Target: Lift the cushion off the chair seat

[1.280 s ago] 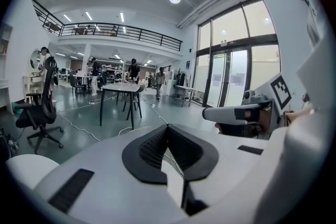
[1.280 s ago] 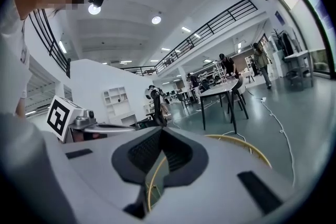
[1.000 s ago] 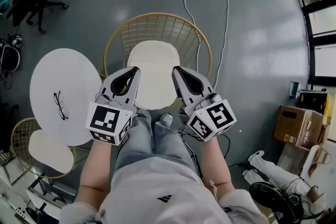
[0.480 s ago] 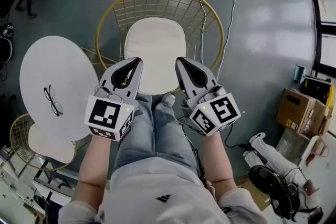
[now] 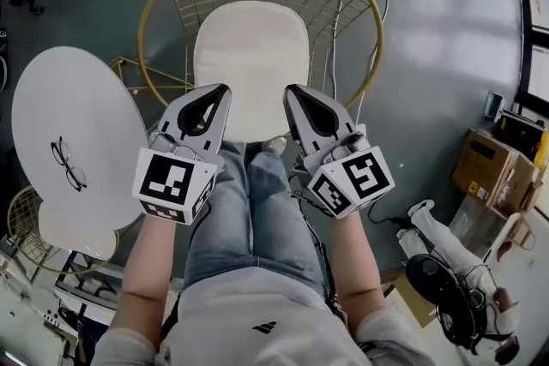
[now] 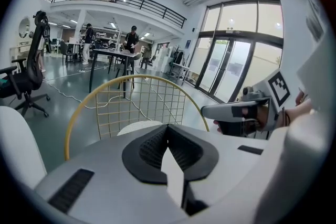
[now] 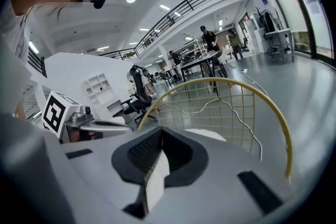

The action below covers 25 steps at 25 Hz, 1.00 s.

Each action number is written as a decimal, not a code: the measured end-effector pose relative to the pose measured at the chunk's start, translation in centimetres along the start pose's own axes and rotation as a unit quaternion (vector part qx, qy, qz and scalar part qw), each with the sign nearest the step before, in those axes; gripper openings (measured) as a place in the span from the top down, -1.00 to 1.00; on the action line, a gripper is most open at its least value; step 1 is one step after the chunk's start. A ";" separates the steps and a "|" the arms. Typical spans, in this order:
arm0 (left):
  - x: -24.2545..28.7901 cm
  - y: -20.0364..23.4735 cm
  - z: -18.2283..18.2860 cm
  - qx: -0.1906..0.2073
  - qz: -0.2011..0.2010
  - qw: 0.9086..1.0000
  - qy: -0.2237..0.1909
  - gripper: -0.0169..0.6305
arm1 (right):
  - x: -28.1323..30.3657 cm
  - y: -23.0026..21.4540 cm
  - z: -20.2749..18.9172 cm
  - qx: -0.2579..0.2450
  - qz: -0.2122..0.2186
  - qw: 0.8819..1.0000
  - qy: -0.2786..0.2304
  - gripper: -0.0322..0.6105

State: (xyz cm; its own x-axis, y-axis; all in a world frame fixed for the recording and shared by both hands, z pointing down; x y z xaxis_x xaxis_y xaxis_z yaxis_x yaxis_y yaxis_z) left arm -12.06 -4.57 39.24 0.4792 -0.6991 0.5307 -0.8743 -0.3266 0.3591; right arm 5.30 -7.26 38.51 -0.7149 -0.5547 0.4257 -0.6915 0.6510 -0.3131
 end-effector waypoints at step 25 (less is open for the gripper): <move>5.1 2.8 -9.1 -0.033 0.002 0.998 0.045 0.91 | 3.5 -2.6 -10.4 0.031 -0.001 0.997 0.064 0.86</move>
State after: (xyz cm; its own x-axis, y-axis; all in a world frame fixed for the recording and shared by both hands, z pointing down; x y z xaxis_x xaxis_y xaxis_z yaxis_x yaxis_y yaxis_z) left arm -11.36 -3.26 49.92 0.4839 -0.6396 0.5972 -0.8702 -0.2799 0.4054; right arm 5.68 -5.50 49.66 -0.6970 -0.4836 0.5295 -0.7013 0.6139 -0.3624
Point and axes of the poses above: the fingertips, and each gripper's own axes: x forward along the fingers, y to its left, z out of its top, the point moved 7 cm from there along -x, backward along the fingers, and after that the axes turned 6 degrees about -x, right-handed, at the moved point
